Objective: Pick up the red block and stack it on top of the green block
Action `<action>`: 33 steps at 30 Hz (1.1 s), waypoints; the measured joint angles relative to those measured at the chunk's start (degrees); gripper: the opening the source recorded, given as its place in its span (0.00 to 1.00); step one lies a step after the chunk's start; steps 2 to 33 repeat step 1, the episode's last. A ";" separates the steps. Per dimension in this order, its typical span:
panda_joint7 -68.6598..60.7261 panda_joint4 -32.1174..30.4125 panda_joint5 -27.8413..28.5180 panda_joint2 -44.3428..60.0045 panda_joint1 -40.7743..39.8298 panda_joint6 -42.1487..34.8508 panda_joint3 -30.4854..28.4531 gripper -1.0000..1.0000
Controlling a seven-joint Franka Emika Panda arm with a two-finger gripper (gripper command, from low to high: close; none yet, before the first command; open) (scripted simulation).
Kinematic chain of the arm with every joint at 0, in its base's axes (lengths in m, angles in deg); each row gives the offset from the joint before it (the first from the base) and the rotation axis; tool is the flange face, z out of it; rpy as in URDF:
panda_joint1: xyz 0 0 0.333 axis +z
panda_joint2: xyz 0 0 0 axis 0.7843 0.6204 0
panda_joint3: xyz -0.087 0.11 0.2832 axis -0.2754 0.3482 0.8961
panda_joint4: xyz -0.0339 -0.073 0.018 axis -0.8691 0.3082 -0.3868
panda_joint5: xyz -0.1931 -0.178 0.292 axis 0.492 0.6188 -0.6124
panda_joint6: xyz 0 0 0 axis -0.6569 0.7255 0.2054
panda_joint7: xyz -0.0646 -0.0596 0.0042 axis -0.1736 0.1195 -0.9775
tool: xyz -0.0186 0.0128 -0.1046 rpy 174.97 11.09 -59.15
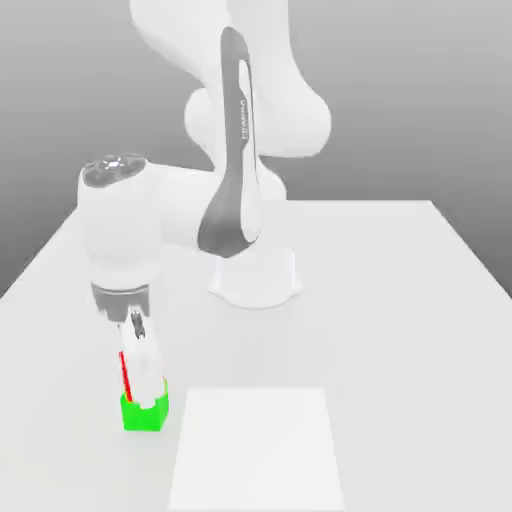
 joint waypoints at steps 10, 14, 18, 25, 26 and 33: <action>0.20 -0.06 0.28 -1.39 -0.04 -1.34 -0.04 1.00; 0.20 -0.06 0.28 -1.39 -0.04 -1.34 -0.04 1.00; 0.20 -0.06 0.28 -1.39 -0.04 -1.34 -0.04 1.00; 0.20 -0.06 0.28 -1.39 -0.04 -1.34 -0.04 1.00; 0.20 -0.06 0.28 -1.39 -0.04 -1.34 -0.04 1.00; 0.20 -0.06 0.28 -1.39 -0.04 -1.34 -0.04 1.00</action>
